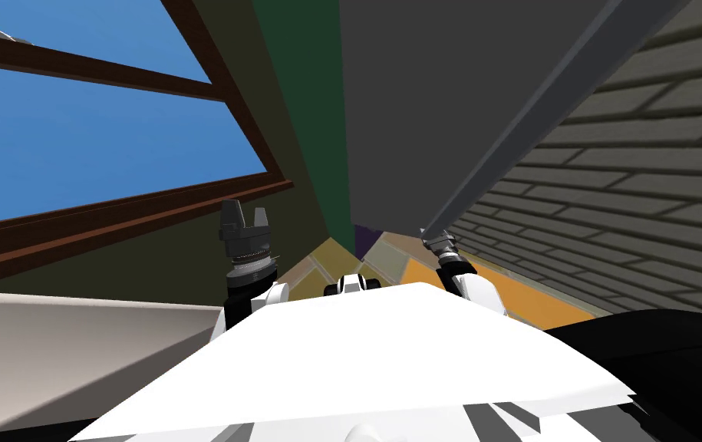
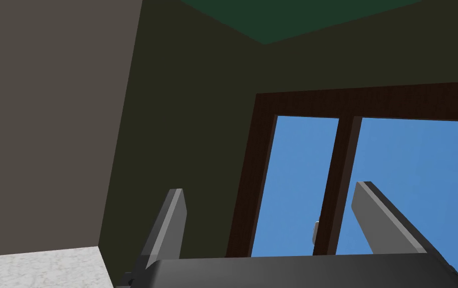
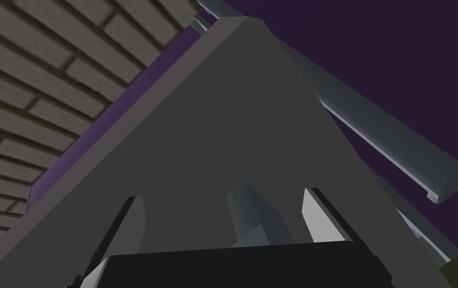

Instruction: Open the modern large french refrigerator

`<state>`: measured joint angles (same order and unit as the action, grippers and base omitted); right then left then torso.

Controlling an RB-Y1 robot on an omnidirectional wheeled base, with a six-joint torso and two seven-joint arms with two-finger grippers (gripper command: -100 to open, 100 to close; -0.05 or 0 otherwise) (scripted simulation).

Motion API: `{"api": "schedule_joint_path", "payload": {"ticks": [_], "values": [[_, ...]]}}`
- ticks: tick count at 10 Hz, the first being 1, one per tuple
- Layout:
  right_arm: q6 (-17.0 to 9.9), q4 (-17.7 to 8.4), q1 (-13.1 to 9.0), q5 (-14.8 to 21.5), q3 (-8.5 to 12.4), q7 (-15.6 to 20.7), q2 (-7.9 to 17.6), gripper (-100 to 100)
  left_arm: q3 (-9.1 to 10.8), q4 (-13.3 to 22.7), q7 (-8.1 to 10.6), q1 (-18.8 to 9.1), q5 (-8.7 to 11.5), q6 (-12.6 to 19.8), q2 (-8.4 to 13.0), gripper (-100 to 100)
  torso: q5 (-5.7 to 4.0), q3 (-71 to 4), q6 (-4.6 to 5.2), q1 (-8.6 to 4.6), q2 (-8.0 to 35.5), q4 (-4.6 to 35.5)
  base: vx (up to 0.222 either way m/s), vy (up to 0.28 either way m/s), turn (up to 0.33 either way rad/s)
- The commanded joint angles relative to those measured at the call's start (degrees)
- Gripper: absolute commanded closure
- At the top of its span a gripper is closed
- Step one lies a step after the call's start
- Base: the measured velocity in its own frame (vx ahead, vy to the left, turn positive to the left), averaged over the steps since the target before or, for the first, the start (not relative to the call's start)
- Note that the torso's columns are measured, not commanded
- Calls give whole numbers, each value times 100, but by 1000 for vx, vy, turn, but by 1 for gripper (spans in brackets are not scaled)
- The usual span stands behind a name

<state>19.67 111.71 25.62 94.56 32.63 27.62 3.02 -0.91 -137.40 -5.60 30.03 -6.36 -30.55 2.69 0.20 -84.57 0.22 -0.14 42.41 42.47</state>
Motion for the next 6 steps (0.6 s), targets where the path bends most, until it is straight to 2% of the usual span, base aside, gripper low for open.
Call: {"api": "schedule_joint_path", "payload": {"ticks": [1,5,6], "values": [[101,165,121,-35,142,-193,70,-100,0,0,0,0,0,0,0,0,7,11,6,22,19,4,62,6,-37],[406,546,453,17,399,-732,215,-100,-1,0,0,0,0,0,-1,0,41,26,10,58,59,31,55,25,-36],[397,488,460,173,295,-748,161,-100,0,0,0,0,0,0,0,0,61,27,11,72,71,44,34,11,-13]]}}
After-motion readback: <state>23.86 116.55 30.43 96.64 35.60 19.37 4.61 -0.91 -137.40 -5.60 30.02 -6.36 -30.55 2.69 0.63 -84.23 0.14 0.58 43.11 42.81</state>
